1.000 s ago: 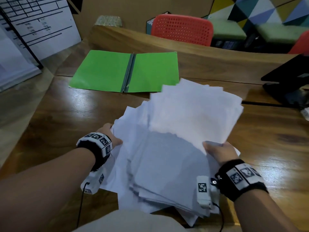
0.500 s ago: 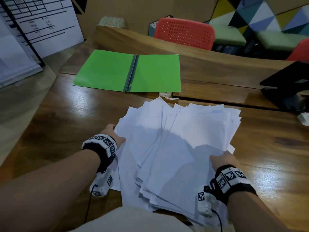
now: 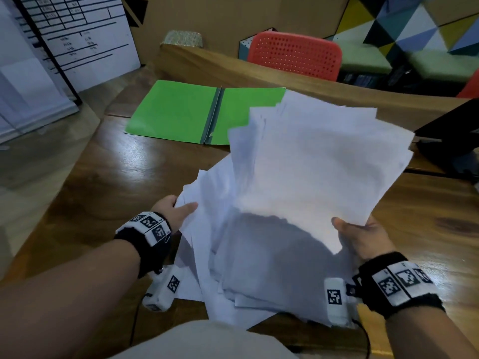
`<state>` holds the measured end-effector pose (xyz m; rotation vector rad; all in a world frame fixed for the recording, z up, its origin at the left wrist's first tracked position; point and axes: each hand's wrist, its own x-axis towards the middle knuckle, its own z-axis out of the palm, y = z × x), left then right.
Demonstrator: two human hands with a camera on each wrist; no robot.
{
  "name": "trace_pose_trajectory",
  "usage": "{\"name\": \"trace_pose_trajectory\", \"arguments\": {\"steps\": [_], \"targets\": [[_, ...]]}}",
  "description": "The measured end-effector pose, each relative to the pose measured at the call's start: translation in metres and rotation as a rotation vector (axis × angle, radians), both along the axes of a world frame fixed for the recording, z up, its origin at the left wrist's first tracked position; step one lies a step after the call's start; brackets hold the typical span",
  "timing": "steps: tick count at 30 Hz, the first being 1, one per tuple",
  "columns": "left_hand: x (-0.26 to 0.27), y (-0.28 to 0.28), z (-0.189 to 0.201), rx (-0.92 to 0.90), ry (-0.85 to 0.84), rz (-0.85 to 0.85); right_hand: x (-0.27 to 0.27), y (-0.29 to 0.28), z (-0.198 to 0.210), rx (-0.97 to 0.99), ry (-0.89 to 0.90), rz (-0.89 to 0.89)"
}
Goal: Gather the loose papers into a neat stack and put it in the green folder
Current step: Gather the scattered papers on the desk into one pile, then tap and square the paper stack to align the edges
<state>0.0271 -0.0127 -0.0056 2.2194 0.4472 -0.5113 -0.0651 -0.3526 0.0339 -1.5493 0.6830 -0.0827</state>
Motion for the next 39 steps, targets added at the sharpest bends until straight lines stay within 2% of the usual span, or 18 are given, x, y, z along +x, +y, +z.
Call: {"name": "trace_pose_trajectory", "arguments": {"steps": [2, 4, 5, 6, 7, 8, 10, 12, 14, 16, 18, 20, 25, 30, 34, 35, 37, 39], "targets": [[-0.008, 0.003, -0.005, -0.157, -0.04, 0.121, 0.006, -0.001, 0.002, 0.134, -0.086, 0.028], [-0.017, 0.004, -0.007, -0.418, -0.037, 0.304, 0.014, 0.006, 0.001, 0.243, -0.144, 0.098], [-0.02, 0.004, -0.006, -0.49, -0.017, 0.345, 0.018, 0.011, -0.001, 0.281, -0.161, 0.142], [-0.023, 0.005, -0.006, -0.488, 0.005, 0.329, 0.024, 0.015, -0.006, 0.307, -0.158, 0.168], [-0.024, 0.007, -0.004, -0.388, 0.032, 0.239, 0.03, 0.019, -0.011, 0.31, -0.13, 0.194], [-0.024, 0.011, -0.004, -0.207, 0.061, 0.075, 0.036, 0.021, -0.021, 0.273, -0.079, 0.188], [-0.026, 0.015, 0.003, 0.183, 0.159, -0.305, 0.043, 0.026, -0.035, 0.091, 0.092, 0.206], [-0.029, 0.014, 0.009, 0.381, 0.287, -0.53, 0.047, 0.03, -0.047, -0.108, 0.318, 0.216], [-0.029, 0.014, 0.006, 0.492, 0.304, -0.573, 0.048, 0.034, -0.047, -0.232, 0.47, 0.197], [-0.029, 0.015, -0.002, 0.518, 0.213, -0.488, 0.049, 0.041, -0.044, -0.311, 0.554, 0.189], [-0.026, 0.012, -0.007, 0.395, 0.167, -0.315, 0.05, 0.05, -0.044, -0.35, 0.579, 0.195], [-0.023, 0.004, -0.008, 0.295, 0.169, -0.224, 0.05, 0.061, -0.045, -0.377, 0.605, 0.185], [-0.015, -0.014, -0.015, 0.226, 0.223, -0.232, 0.049, 0.07, -0.045, -0.279, 0.672, 0.215], [-0.01, -0.018, -0.013, -0.118, 0.322, -0.176, 0.05, 0.061, -0.047, -0.203, 0.691, 0.137], [-0.013, -0.034, -0.004, -0.166, 0.161, -0.221, 0.048, 0.059, -0.05, -0.192, 0.635, 0.144], [-0.015, -0.036, 0.001, -0.253, 0.126, -0.203, 0.047, 0.057, -0.049, -0.184, 0.614, 0.141], [-0.018, -0.032, 0.013, -0.554, 0.071, -0.164, 0.043, 0.049, -0.045, -0.111, 0.53, 0.173], [-0.016, -0.021, 0.031, -0.747, 0.027, -0.185, 0.038, 0.039, -0.042, 0.13, 0.343, 0.135]]}}
